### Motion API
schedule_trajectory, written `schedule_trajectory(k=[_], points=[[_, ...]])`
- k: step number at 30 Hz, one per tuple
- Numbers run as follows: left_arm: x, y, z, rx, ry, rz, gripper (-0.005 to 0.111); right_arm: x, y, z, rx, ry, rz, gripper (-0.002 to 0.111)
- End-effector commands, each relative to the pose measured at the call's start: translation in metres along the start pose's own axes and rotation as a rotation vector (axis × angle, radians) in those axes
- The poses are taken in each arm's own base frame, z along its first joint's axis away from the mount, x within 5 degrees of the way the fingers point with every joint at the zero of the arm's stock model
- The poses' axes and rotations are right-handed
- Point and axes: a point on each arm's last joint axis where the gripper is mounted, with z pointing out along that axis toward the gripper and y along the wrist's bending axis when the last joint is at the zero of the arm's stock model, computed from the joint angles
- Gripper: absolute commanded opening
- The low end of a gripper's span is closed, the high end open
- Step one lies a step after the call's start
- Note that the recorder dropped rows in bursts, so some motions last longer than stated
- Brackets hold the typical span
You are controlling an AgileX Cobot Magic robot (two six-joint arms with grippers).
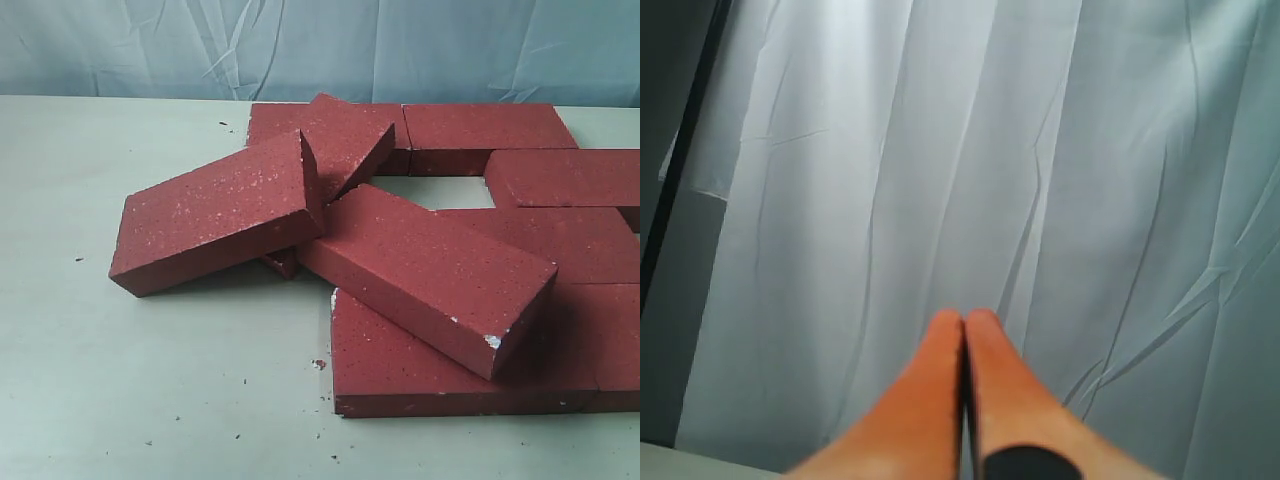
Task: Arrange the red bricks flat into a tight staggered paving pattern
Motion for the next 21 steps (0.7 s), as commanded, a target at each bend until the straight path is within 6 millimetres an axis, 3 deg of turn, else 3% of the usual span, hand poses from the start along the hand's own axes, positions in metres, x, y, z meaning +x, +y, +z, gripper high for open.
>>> schedule_trajectory(k=[1,7,14,16,20,21], points=[[-0.006,-0.008,0.038,0.001,0.121,0.066,0.0,0.005,0.0,0.042,0.004,0.208,-0.091,-0.001],[0.01,-0.011,0.092,-0.003,0.4,0.189,0.0,0.019,-0.003,0.099,0.022,0.413,-0.145,-0.001],[0.036,-0.006,0.13,-0.005,0.658,0.35,0.0,0.054,0.0,0.147,0.007,0.684,-0.212,-0.001],[0.047,-0.001,0.135,-0.022,0.786,0.408,0.0,0.066,0.009,0.157,-0.031,0.773,-0.252,-0.001],[0.09,0.013,0.147,-0.032,1.006,0.492,0.0,0.096,0.044,0.203,-0.184,0.894,-0.344,-0.001],[0.1,0.017,0.153,-0.03,1.042,0.508,0.0,0.107,0.057,0.215,-0.253,0.993,-0.348,-0.001]])
